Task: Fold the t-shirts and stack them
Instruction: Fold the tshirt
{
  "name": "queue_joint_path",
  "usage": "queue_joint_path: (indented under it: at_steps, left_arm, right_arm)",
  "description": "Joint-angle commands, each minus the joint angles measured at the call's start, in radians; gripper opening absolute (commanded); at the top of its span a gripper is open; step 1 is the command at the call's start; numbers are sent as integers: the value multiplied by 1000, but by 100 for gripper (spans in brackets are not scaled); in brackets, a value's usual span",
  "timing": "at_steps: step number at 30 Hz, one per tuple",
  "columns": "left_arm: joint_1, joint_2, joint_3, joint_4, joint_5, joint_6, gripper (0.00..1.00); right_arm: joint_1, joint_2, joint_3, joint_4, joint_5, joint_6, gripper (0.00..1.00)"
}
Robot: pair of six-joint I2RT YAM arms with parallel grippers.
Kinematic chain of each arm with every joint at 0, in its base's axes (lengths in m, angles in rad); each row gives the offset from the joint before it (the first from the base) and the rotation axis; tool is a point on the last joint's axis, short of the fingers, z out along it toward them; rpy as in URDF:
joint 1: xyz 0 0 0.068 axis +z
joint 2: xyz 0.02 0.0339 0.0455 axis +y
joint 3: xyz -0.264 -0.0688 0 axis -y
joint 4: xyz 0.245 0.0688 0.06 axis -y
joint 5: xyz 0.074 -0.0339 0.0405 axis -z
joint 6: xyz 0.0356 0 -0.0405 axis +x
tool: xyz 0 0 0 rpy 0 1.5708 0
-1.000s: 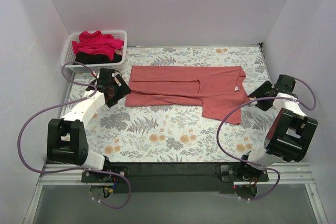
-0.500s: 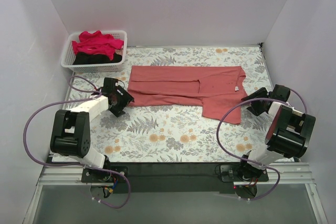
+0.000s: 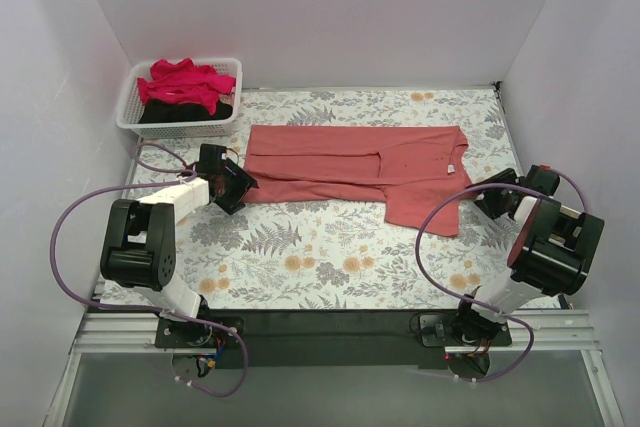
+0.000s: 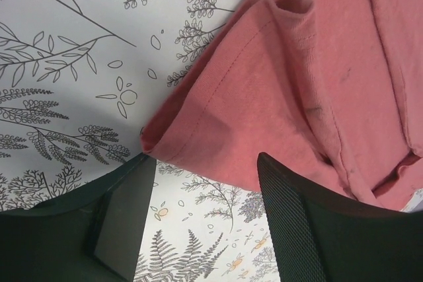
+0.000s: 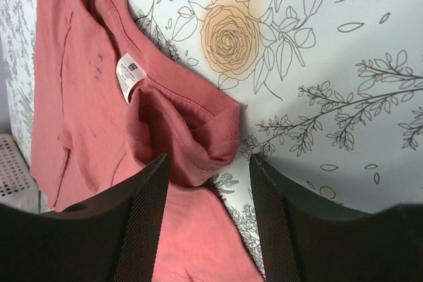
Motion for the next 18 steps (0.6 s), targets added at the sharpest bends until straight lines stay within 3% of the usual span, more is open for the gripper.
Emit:
queue_joint_path:
  at_steps: [1,6,9,11,16,18]
  left_arm:
    - [-3,23,-30,-19,-15,-4,61]
    - [-3,27,-34,-18,-27,-1,51]
    - [-3,32,-33,-19,-45,1,42]
    - [-3,38,-33,-22,-49,2,30]
    - [-1,59,-12,-62,-160,11,4]
    - [8,64,2,-125,-188,16,0]
  right_arm:
    - [-7,32,-20,43,-15,4,58]
    - [-7,47,-21,51,-38,3,53]
    - [-7,57,-18,53,-35,-5,45]
    - [-7,64,-15,51,-26,-12,40]
    - [-20,78,-21,48,-26,-19,4]
    - [-46,70,-32,48,-33,-26,1]
